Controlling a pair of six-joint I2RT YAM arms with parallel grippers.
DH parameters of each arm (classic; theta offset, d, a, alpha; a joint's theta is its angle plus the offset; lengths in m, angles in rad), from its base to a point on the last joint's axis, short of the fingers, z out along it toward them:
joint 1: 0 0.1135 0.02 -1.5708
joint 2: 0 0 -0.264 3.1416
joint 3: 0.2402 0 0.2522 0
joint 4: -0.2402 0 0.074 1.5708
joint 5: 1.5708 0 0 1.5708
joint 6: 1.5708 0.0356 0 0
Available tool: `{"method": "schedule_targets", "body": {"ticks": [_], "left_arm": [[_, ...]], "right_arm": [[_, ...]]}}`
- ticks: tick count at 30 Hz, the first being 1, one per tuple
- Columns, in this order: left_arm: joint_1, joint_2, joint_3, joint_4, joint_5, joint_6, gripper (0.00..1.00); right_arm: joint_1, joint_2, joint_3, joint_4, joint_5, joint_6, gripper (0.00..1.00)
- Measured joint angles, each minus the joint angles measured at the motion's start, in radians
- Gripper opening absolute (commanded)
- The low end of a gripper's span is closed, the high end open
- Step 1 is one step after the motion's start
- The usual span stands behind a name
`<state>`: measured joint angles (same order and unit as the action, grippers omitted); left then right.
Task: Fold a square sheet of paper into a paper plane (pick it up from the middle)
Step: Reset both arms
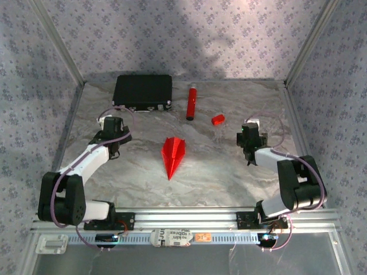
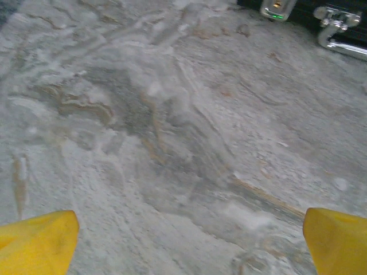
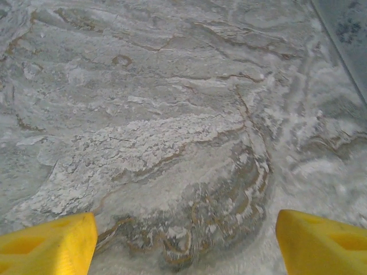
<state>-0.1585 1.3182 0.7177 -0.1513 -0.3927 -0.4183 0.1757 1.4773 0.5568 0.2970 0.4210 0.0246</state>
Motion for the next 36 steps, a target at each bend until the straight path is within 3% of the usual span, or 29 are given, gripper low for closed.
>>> {"method": "schedule_targets", "body": {"ticks": [5, 6, 9, 17, 23, 25, 36], "left_arm": [[0.049, 0.001, -0.017, 0.106, -0.044, 0.094, 1.00], [0.055, 0.005, -0.027, 0.143, -0.053, 0.124, 1.00], [0.066, 0.037, -0.083, 0.286, -0.056, 0.206, 1.00], [0.099, 0.174, -0.137, 0.478, 0.048, 0.314, 1.00], [0.166, 0.190, -0.223, 0.737, 0.198, 0.348, 0.96], [0.170, 0.203, -0.294, 0.860, 0.235, 0.360, 0.99], [0.166, 0.225, -0.351, 0.985, 0.225, 0.356, 1.00]], "right_arm": [[-0.125, 0.013, -0.068, 0.223, -0.191, -0.060, 0.80], [-0.167, 0.018, -0.099, 0.296, -0.241, -0.058, 0.95], [-0.230, 0.032, -0.154, 0.372, -0.308, -0.051, 0.99], [-0.199, 0.036, -0.163, 0.460, -0.355, -0.052, 0.99], [-0.199, 0.036, -0.163, 0.471, -0.359, -0.052, 0.99], [-0.200, 0.036, -0.163, 0.471, -0.359, -0.052, 0.99], [-0.200, 0.036, -0.163, 0.471, -0.366, -0.052, 0.99]]}}
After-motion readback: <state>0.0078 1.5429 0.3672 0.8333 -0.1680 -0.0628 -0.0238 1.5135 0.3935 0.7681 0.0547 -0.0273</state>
